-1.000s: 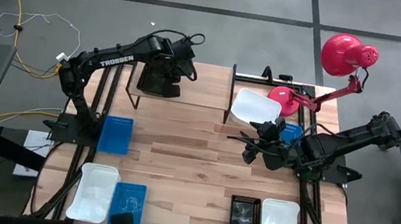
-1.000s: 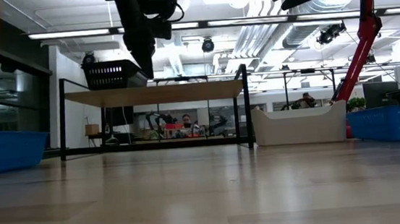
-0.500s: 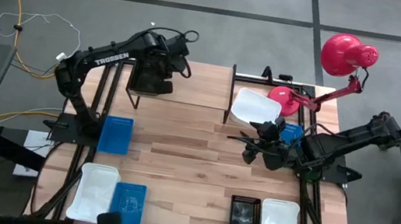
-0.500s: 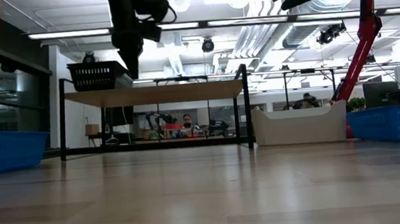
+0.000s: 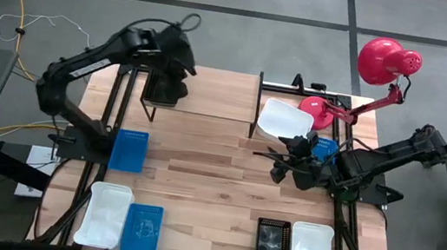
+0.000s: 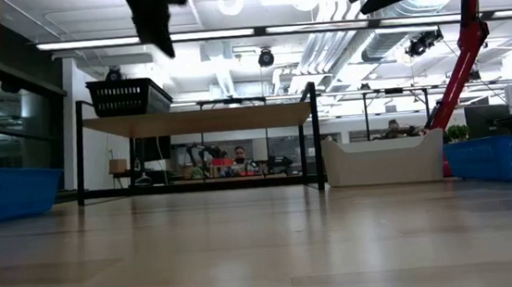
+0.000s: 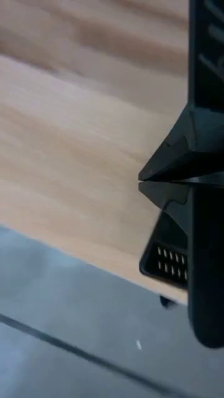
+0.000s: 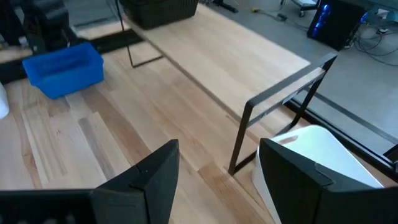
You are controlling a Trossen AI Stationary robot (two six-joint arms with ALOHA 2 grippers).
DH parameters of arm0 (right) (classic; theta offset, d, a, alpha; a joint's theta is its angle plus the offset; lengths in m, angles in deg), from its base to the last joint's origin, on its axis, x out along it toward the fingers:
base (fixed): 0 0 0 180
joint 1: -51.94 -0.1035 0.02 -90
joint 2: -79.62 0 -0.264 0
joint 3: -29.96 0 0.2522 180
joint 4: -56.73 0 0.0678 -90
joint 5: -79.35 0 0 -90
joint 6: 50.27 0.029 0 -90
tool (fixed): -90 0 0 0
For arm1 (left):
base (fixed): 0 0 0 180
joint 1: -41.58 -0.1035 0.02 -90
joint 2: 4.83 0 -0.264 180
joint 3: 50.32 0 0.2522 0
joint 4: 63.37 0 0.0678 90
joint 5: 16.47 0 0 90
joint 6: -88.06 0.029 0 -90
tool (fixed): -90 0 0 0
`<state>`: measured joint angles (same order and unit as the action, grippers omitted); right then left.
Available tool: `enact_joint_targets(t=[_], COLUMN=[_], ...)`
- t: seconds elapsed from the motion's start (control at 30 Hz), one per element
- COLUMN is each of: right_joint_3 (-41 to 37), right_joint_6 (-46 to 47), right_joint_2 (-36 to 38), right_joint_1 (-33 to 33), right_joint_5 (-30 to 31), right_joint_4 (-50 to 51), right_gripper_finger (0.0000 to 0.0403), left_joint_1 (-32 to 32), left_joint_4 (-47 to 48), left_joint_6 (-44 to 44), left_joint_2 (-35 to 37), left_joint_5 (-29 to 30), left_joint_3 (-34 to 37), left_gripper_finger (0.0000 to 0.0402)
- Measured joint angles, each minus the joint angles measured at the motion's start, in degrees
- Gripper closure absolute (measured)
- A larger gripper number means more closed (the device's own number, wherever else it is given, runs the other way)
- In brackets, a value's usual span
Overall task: Stack baskets on shelf by color
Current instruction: Stack the black bin on the black bin on the shelf
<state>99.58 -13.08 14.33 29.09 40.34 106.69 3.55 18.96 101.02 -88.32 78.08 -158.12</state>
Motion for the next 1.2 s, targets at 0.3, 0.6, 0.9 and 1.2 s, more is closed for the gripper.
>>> enact_joint_targets(t=[0.3, 0.6, 0.9, 1.2], right_joint_3=[0.0, 0.0, -2.3, -6.9], right_joint_6=[1.8, -3.3, 0.3, 8.7], right_joint_2=[0.0, 0.0, -1.3, -9.4], right_joint_1=[0.0, 0.0, -0.7, -5.8], right_joint_5=[-6.2, -18.6, -45.5, -55.7], right_joint_4=[2.6, 2.6, 1.9, -1.4], right_gripper_finger=[0.0194, 0.0194, 0.0194, 0.0194], left_joint_1=[8.8, 22.9, 35.4, 45.0], left_joint_4=[-23.1, -56.3, -87.6, -89.6], left_joint_6=[-13.4, -17.3, -21.9, -22.9], left_joint_2=[17.0, 39.0, 47.2, 45.9], left_joint_5=[-0.3, 0.6, 4.2, 11.2], left_joint_3=[14.2, 45.6, 71.5, 75.5], left_gripper_finger=[0.0402, 0.0402, 0.0402, 0.0402])
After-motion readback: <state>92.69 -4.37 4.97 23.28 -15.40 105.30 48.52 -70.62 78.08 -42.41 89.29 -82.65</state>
